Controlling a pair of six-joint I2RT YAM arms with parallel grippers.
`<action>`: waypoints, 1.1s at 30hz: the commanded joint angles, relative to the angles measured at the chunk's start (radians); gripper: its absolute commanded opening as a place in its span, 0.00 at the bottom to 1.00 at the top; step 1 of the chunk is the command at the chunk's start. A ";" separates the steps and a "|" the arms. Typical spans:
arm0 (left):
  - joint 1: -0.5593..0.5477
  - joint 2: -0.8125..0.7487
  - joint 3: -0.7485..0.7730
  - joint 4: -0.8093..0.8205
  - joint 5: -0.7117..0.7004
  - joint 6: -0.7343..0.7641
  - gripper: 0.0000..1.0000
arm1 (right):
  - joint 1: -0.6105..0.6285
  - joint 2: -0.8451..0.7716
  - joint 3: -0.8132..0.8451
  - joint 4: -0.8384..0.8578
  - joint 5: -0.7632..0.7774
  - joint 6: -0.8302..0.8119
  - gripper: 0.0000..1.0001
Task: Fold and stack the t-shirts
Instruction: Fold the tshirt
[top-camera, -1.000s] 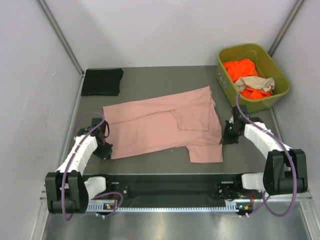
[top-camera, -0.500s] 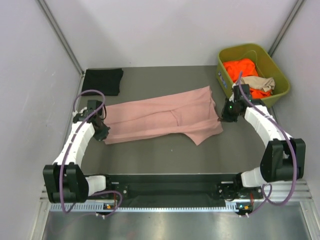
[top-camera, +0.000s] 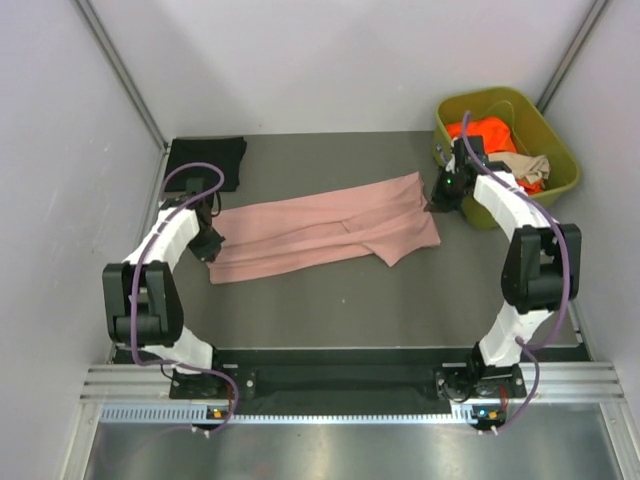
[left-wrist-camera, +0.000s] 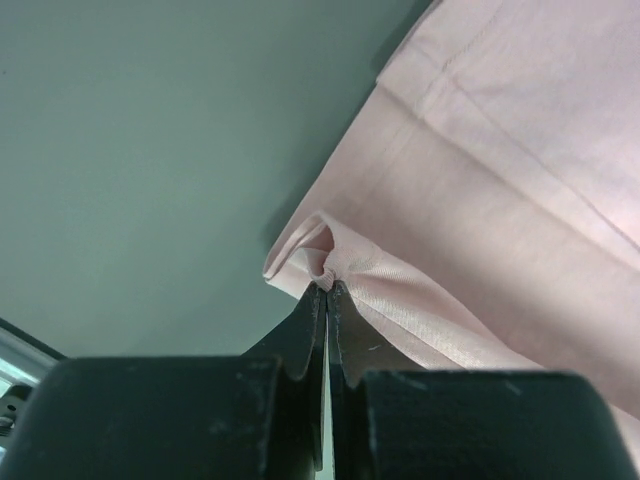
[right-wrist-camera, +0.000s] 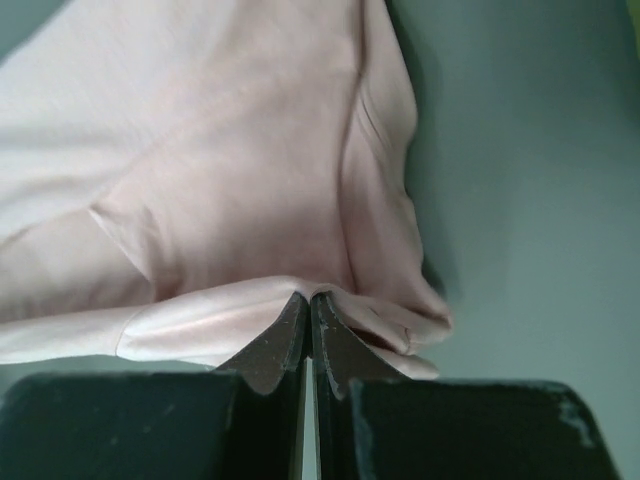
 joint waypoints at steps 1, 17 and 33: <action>0.019 0.043 0.062 0.026 -0.053 0.012 0.00 | 0.011 0.060 0.120 -0.001 -0.001 0.003 0.00; 0.036 0.209 0.172 0.021 -0.039 0.017 0.00 | 0.041 0.252 0.299 -0.012 -0.023 0.021 0.00; 0.042 0.261 0.207 0.030 -0.032 0.026 0.00 | 0.041 0.321 0.371 0.016 -0.029 0.058 0.00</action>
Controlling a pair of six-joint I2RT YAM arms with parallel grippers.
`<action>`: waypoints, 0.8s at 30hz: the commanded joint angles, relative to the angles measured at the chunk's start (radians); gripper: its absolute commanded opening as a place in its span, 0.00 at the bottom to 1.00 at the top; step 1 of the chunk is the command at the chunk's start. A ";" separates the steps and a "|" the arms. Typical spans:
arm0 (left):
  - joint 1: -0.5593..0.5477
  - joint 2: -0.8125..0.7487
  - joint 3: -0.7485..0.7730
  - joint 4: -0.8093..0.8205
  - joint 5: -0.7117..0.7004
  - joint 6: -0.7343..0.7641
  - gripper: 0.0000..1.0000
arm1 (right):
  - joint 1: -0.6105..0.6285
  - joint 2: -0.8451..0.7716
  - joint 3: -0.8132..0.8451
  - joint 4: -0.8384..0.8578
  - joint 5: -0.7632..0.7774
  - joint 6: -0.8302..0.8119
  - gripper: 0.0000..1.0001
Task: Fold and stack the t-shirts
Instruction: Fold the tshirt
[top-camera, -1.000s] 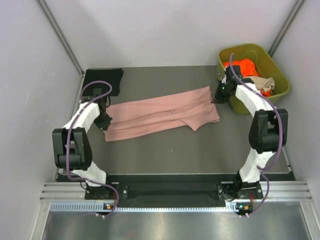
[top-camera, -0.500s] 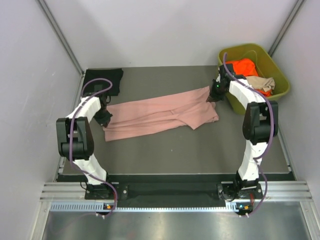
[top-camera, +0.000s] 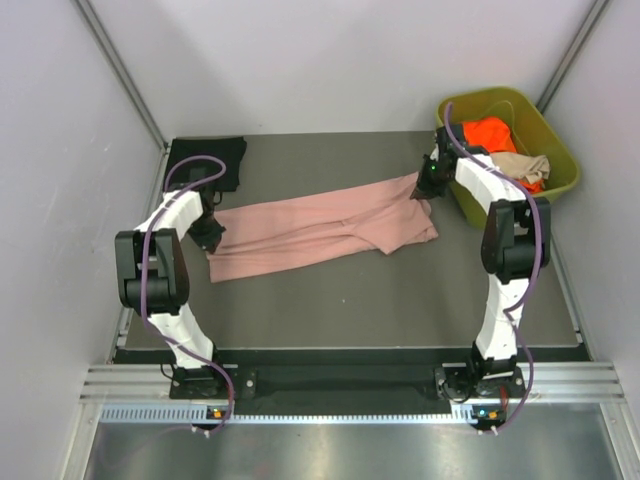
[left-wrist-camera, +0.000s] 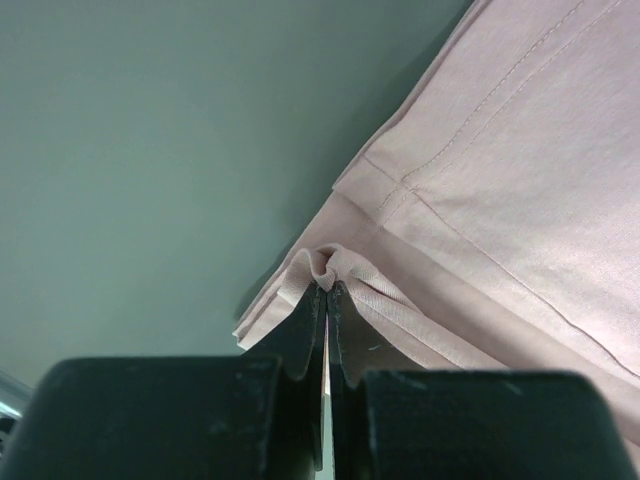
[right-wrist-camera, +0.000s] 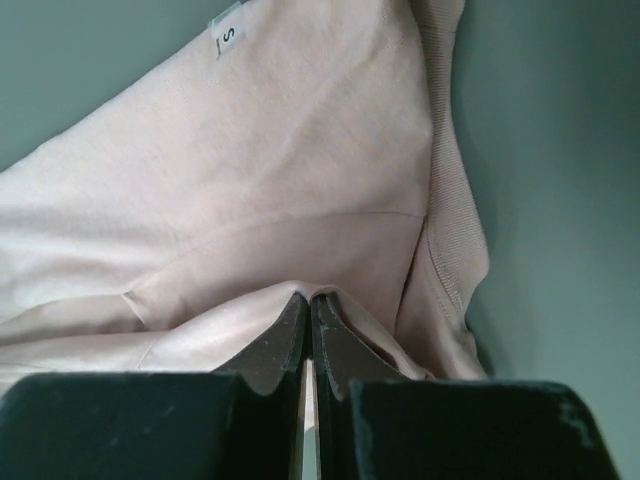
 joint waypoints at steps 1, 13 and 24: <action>0.013 0.014 0.041 0.021 -0.016 0.015 0.00 | 0.005 0.014 0.062 0.041 -0.005 0.027 0.00; 0.023 0.052 0.073 0.016 -0.013 0.021 0.00 | 0.005 0.088 0.136 0.046 -0.022 0.044 0.00; 0.026 0.080 0.099 0.015 -0.008 0.024 0.00 | 0.005 0.125 0.153 0.075 -0.022 0.036 0.00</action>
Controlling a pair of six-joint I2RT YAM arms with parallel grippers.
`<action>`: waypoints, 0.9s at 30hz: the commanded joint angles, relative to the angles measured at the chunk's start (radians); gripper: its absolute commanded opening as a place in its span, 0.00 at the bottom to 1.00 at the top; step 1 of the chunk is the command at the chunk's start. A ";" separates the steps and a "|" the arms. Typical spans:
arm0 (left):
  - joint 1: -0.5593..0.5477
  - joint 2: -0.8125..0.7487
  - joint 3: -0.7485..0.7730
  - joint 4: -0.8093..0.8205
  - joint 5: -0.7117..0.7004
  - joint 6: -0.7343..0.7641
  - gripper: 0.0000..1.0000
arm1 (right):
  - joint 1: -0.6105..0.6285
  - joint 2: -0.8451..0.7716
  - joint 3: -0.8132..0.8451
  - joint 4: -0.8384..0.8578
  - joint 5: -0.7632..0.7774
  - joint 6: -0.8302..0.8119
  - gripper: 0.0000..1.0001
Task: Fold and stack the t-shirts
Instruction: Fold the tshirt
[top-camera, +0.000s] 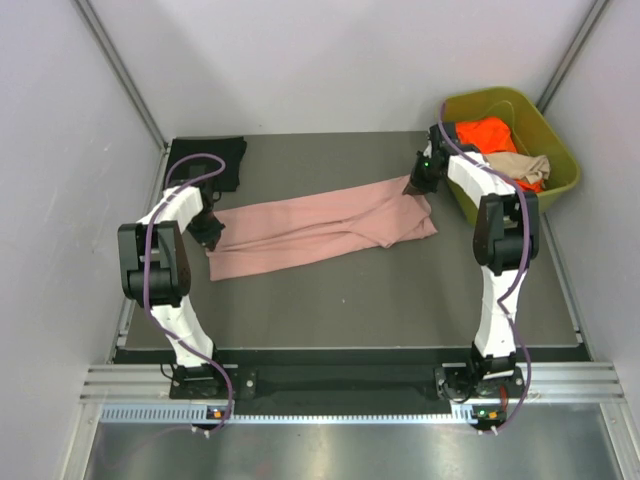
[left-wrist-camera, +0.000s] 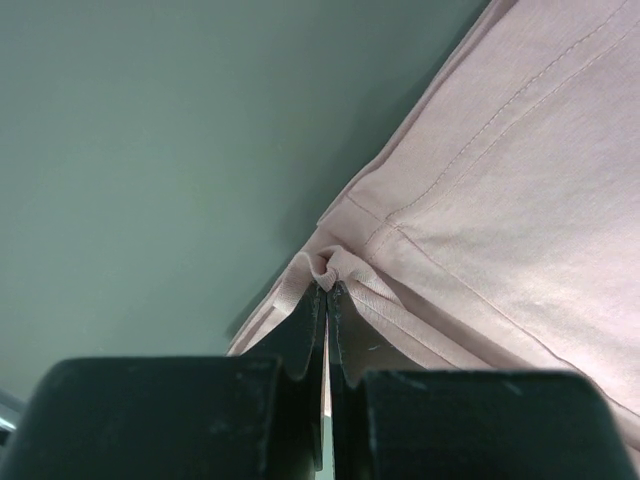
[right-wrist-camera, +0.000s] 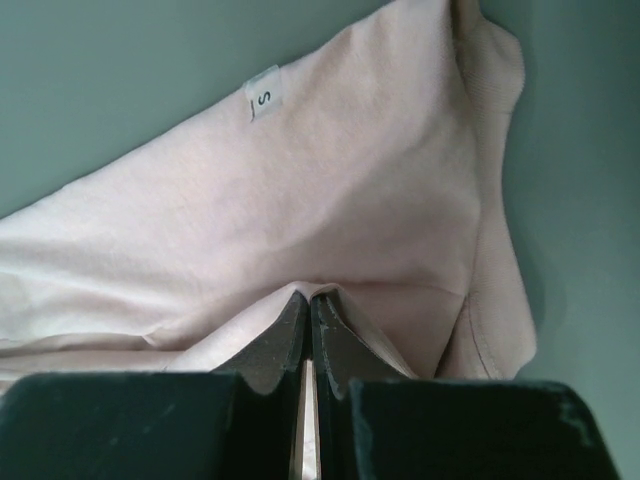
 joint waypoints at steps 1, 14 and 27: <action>0.012 0.014 0.046 0.011 -0.012 0.015 0.00 | 0.001 0.021 0.064 0.038 0.009 0.013 0.00; 0.013 -0.115 0.060 0.006 0.000 0.009 0.64 | -0.016 0.030 0.063 0.110 -0.006 0.041 0.10; -0.004 -0.403 -0.302 0.291 0.543 0.109 0.62 | 0.013 0.038 0.271 -0.028 -0.008 -0.019 0.51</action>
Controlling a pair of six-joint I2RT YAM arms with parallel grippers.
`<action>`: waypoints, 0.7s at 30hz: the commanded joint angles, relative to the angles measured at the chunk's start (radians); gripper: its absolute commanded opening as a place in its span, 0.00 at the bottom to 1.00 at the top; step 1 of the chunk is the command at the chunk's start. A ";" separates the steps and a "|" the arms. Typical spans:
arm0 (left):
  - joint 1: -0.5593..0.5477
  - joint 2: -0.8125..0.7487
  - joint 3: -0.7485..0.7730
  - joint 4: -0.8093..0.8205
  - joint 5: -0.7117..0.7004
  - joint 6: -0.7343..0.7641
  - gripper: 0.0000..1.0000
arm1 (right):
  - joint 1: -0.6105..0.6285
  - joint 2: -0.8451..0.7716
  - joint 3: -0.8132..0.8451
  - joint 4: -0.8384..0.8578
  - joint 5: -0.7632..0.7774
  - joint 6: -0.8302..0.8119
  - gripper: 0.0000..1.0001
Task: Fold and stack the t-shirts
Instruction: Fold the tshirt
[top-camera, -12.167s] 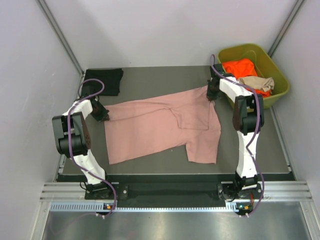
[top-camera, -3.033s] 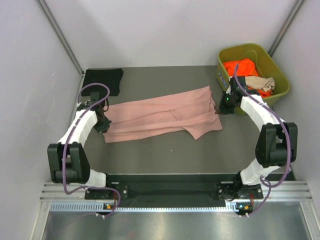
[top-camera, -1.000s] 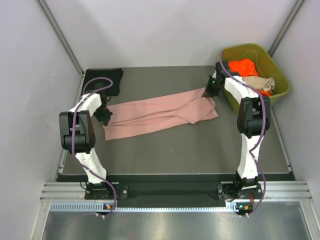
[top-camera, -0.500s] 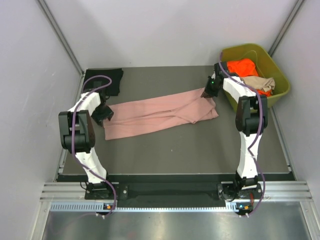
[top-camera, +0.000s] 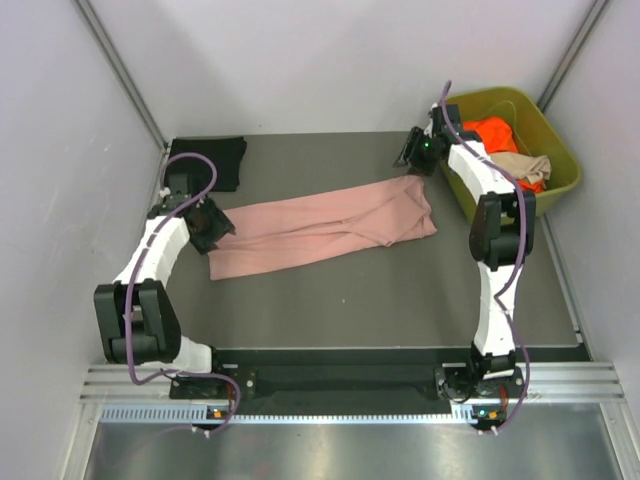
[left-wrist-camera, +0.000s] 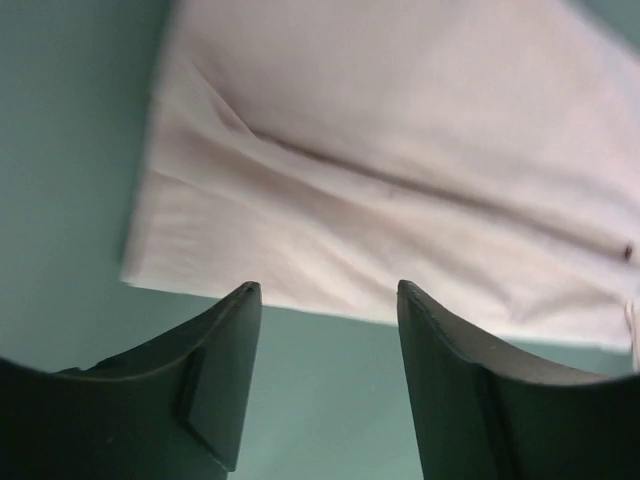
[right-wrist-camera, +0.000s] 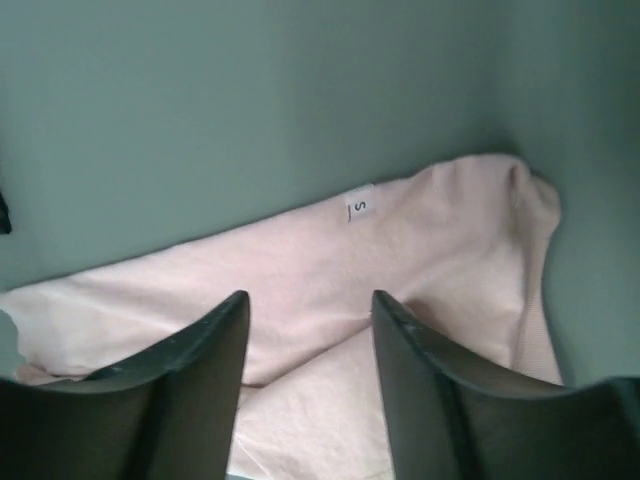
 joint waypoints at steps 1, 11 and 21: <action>-0.018 -0.006 -0.100 0.136 0.246 0.021 0.61 | 0.021 -0.070 0.076 -0.109 0.045 -0.078 0.54; -0.001 0.141 -0.125 0.090 0.170 -0.008 0.54 | 0.096 -0.441 -0.470 -0.005 0.011 -0.134 0.57; 0.012 0.210 -0.188 0.027 0.090 -0.035 0.56 | 0.122 -0.534 -0.826 0.248 -0.142 0.125 0.43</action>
